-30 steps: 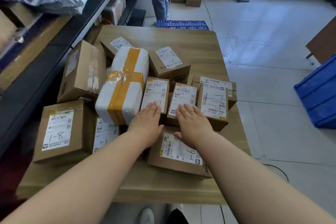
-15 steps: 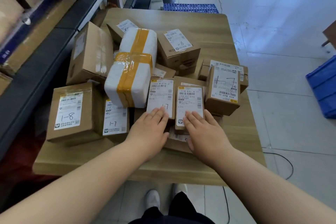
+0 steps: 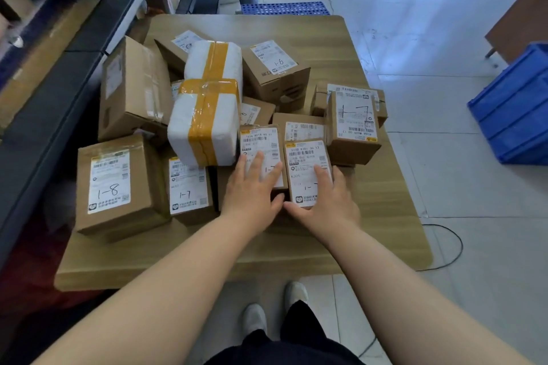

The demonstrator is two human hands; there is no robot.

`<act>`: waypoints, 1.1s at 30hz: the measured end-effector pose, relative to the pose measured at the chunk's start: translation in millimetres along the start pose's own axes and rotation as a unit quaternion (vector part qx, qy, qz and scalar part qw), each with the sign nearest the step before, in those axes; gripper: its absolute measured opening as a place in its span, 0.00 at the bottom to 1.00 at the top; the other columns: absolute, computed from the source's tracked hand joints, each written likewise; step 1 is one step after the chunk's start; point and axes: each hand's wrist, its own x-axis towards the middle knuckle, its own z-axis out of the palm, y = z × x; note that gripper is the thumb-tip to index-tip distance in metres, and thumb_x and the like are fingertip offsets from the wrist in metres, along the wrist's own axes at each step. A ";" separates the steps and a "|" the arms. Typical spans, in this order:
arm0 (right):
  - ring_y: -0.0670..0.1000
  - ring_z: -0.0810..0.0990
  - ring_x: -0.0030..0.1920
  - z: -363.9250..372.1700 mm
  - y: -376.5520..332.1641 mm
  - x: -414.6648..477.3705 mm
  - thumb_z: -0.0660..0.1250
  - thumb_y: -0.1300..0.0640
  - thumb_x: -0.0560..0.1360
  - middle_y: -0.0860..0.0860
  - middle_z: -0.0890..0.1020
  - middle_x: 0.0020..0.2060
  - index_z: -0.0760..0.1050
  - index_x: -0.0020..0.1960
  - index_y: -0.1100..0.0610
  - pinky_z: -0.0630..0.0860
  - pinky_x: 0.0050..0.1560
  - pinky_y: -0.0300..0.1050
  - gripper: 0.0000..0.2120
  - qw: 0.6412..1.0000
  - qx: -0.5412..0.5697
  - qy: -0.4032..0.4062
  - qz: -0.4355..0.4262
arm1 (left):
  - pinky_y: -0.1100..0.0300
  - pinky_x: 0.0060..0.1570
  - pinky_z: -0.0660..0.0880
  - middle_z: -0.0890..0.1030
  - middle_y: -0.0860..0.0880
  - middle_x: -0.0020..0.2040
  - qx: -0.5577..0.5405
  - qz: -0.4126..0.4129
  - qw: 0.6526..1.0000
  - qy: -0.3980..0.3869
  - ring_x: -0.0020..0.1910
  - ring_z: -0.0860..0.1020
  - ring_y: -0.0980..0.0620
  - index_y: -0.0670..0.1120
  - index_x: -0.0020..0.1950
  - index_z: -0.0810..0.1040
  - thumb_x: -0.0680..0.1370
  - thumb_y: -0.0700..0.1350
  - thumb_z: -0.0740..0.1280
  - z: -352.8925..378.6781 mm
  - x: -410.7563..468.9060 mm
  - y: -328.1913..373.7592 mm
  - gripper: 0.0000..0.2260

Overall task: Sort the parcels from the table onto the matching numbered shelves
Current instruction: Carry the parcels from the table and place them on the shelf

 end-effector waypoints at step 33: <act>0.54 0.78 0.57 26.2 47.6 -48.1 0.75 0.54 0.71 0.54 0.76 0.59 0.59 0.72 0.55 0.77 0.56 0.52 0.36 0.793 0.556 -0.088 0.233 | 0.47 0.71 0.62 0.61 0.51 0.76 -0.473 -0.128 0.871 0.028 0.74 0.62 0.49 0.60 0.78 0.45 0.78 0.53 0.67 26.9 -61.6 -11.0 0.38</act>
